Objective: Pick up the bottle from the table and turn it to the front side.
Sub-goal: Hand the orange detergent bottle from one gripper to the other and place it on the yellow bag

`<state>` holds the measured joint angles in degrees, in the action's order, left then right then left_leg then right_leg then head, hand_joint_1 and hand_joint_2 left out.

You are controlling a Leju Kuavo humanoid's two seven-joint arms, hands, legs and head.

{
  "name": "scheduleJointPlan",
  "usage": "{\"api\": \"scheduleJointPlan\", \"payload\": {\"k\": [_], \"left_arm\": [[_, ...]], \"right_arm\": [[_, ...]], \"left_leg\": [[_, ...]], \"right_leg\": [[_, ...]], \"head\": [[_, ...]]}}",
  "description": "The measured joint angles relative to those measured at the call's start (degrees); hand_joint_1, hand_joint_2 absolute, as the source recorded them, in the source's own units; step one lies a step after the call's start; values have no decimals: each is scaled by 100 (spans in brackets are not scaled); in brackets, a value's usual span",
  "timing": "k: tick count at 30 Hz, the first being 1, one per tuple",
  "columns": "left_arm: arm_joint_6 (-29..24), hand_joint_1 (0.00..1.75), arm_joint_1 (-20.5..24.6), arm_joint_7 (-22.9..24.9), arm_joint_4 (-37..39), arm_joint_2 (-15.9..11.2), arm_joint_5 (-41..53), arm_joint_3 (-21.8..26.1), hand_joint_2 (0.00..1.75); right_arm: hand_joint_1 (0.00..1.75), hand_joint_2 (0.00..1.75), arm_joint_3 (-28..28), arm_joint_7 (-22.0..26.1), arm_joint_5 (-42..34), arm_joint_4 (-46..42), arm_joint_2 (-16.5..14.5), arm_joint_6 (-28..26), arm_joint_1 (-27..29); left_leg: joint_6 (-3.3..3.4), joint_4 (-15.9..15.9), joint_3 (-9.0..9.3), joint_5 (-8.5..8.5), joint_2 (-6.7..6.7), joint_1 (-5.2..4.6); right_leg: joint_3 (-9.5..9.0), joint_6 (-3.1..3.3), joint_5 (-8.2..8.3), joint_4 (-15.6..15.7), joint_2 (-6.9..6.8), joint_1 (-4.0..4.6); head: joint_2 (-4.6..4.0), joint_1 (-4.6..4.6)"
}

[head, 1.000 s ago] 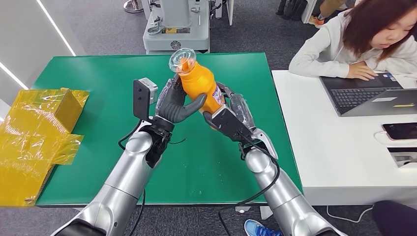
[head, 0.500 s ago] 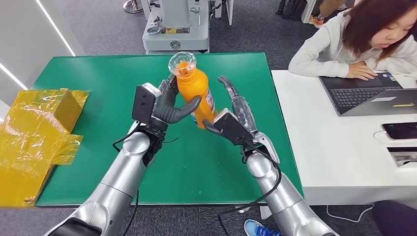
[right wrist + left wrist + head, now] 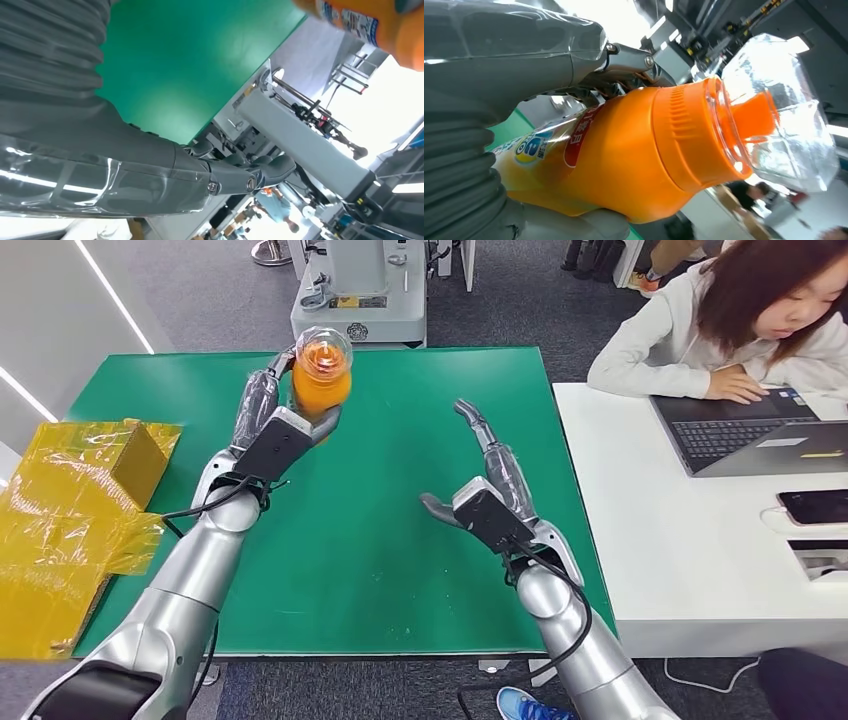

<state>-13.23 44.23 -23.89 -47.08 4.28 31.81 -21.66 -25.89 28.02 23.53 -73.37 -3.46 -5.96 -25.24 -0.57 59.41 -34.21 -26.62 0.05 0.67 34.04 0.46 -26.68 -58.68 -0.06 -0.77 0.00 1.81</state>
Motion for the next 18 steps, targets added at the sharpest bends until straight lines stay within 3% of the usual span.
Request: {"api": "scheduleJointPlan", "payload": {"k": [7, 15, 18], "left_arm": [[-1119, 175, -8, 521, 18, -472, 1962, -4, 175], [-1591, 175, 66, 1547, 311, -899, 4531, -40, 175], [-1731, 175, 106, 1739, 568, -1018, 5032, -68, 175]], "right_arm": [[0, 175, -72, 15, -66, -422, 229, -16, 333], [0, 175, -120, 14, -73, -749, 410, -35, 542], [0, 175, -125, 15, -73, -842, 478, -98, 661]], "left_leg": [[0, -1, 0, 0, 0, 1], [0, -1, 1, 0, 1, 1], [-1, -1, 1, 0, 1, 1]], "right_leg": [[1, 0, 0, 0, 1, 1], [1, 0, 0, 0, 2, 1], [1, 0, 0, 0, 2, 0]], "head": [[0, 1], [0, 0], [0, 2]]}}
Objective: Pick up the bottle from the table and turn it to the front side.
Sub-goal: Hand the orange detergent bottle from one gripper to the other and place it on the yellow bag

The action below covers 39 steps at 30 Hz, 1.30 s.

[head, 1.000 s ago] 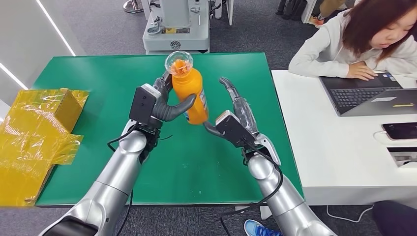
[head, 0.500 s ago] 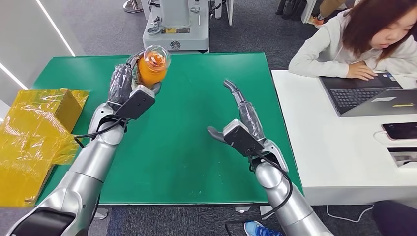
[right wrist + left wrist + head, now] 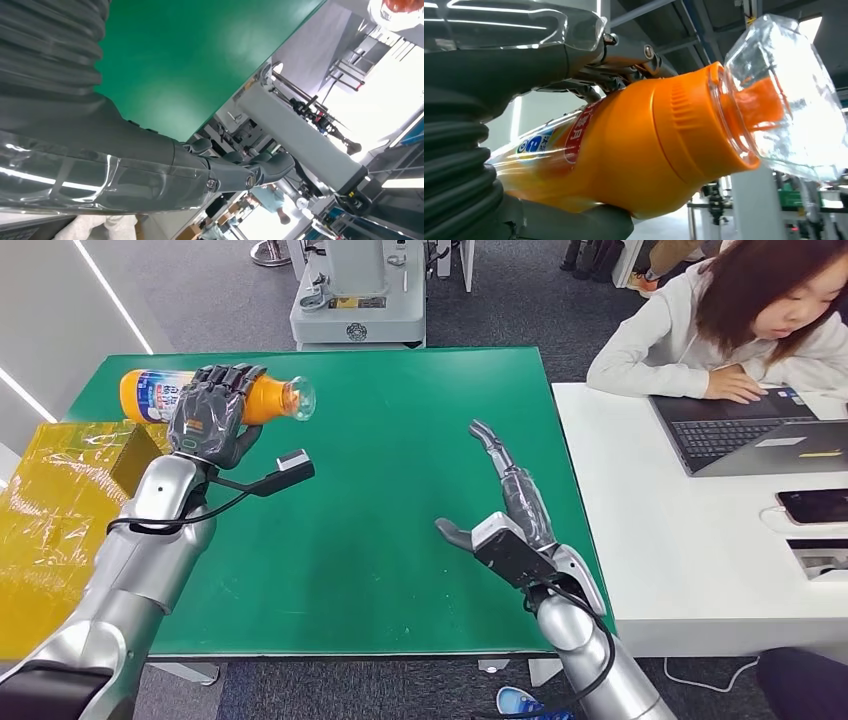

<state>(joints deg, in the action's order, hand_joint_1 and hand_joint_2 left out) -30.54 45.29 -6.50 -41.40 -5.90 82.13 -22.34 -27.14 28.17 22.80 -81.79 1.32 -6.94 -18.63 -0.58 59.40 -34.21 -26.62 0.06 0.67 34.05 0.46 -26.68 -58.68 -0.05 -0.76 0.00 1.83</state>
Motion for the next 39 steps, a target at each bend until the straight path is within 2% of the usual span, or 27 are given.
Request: {"api": "scheduleJointPlan", "payload": {"k": [6, 14, 22, 31, 39], "left_arm": [[-15, 175, 182, 492, 578, -153, 702, -184, 175], [66, 175, 408, 727, 1068, -361, 739, -415, 175], [262, 175, 454, 1085, 1411, -703, 740, -428, 175], [403, 175, 503, 1165, 1687, -1029, 721, -426, 175], [620, 175, 503, 1131, 1867, -1175, 718, -426, 175]], "right_arm": [[0, 175, 22, -3, 127, -279, 89, -190, 431], [0, 175, 108, -5, 211, -524, 193, -227, 805], [0, 175, 251, 82, 233, -590, 299, -295, 1099], [0, 175, 407, 116, 223, -590, 341, -353, 1285], [0, 175, 484, 139, 210, -628, 347, -404, 1414]], "left_leg": [[0, 0, -2, 0, -1, 0], [0, -1, -1, 0, 3, 0], [-1, -2, -2, 0, 11, 1], [-1, -2, -2, 0, 11, 0], [-1, -2, -2, 0, 11, 0]], "right_leg": [[1, 0, -1, 1, -2, 0], [3, 0, 0, 0, 3, 0], [7, 3, 2, -1, 11, 0], [7, 3, 2, 0, 11, 0], [7, 3, 2, 0, 11, 0]], "head": [[0, -1], [0, -1], [0, -1], [0, -1], [0, -1]]}}
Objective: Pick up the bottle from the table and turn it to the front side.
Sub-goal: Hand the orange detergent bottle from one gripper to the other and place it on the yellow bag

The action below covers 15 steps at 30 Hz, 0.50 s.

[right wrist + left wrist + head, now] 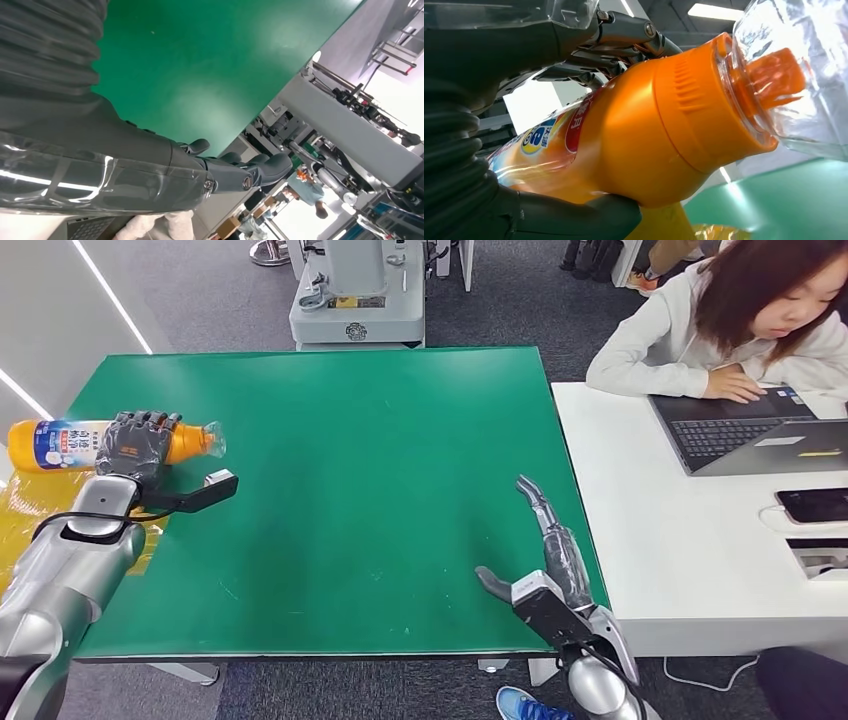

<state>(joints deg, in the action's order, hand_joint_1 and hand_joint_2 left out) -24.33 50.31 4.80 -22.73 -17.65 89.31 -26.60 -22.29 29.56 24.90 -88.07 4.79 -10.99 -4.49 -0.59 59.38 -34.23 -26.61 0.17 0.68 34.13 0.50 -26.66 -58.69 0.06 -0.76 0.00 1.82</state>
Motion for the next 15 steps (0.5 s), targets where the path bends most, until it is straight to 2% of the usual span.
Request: {"api": "scheduleJointPlan", "payload": {"k": [15], "left_arm": [[513, 175, 2, -120, 336, -185, -132, 97, 175]], "right_arm": [[0, 175, 147, 33, 13, -172, 0, -50, 228]], "left_leg": [[-1, -1, 0, 0, 0, 1]], "right_leg": [[0, 2, 1, 0, 0, 0]], "head": [[0, -1]]}}
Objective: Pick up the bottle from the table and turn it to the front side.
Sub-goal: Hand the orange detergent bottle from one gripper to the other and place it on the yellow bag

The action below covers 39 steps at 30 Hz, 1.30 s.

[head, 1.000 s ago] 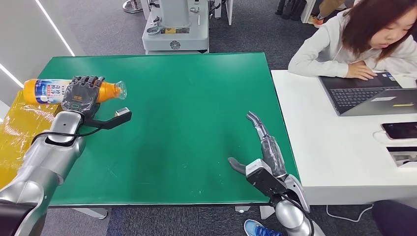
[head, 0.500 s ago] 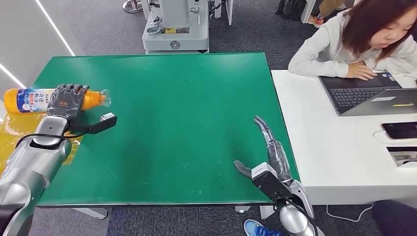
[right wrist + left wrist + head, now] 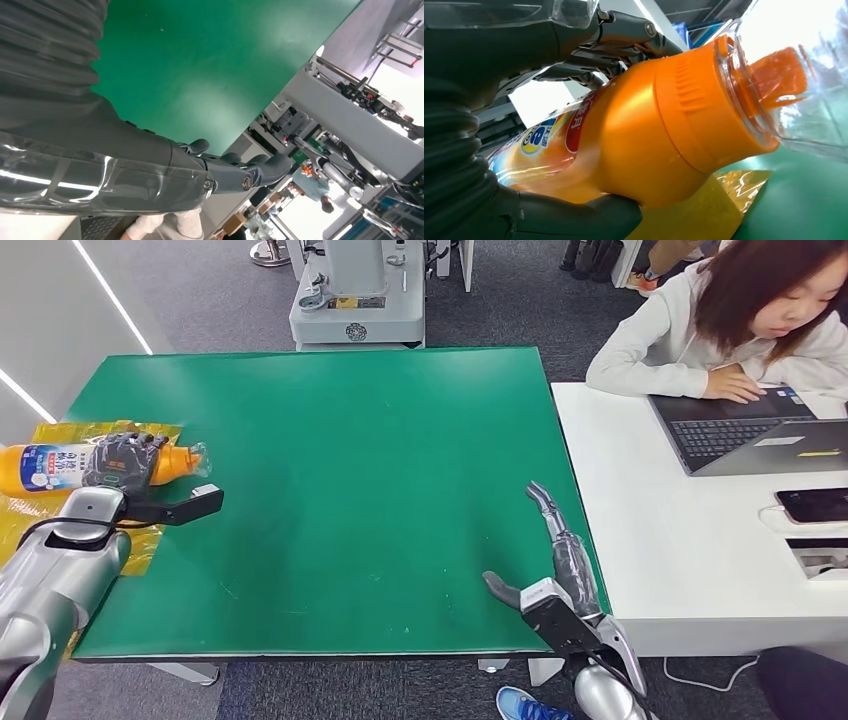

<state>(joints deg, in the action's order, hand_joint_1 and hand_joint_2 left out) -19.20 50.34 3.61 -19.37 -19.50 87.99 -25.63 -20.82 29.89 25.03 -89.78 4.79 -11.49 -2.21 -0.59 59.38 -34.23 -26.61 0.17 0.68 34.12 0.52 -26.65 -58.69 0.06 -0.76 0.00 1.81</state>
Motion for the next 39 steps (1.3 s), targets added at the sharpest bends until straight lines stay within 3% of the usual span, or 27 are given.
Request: {"api": "scheduleJointPlan", "payload": {"k": [13, 31, 32, 35, 36, 39], "left_arm": [[328, 175, -179, -13, 169, -137, -152, 263, 175], [369, 175, -541, -377, 282, -40, -123, 346, 175], [386, 150, -550, -422, 283, -23, -113, 346, 175], [450, 19, -576, -571, 291, 54, -114, 347, 175], [478, 0, -583, -617, 296, 80, -126, 348, 175], [562, 0, -596, -708, 304, 144, -184, 361, 175]], "right_arm": [[0, 175, 49, -3, 80, -16, 0, 92, 35], [0, 175, 98, 31, 76, -6, 0, 201, -12], [0, 175, 98, 33, 76, -3, 0, 207, -24], [0, 175, 98, 46, 69, 19, 0, 214, -53], [0, 175, 98, 51, 64, 26, 0, 214, -58], [0, 175, 98, 59, 46, 37, 0, 212, -63]], "left_leg": [[-2, -1, 0, 2, -1, 0], [-3, -1, -2, 2, -2, 0], [-3, -1, -2, 2, -2, 0], [-3, -1, -2, 2, -3, 0], [-3, -1, -2, 2, -3, 0], [-3, -1, -2, 2, -3, 0]], "right_leg": [[0, 1, 0, 0, -1, 0], [1, 1, 0, 1, -2, 0], [1, 1, 0, 1, -3, 0], [0, 1, 1, 1, -3, 0], [0, 1, 1, 0, -4, 0], [0, 1, 1, 1, -4, 0]], "head": [[0, 0], [0, 0], [0, 1], [0, 1], [1, 0], [1, 1]]}}
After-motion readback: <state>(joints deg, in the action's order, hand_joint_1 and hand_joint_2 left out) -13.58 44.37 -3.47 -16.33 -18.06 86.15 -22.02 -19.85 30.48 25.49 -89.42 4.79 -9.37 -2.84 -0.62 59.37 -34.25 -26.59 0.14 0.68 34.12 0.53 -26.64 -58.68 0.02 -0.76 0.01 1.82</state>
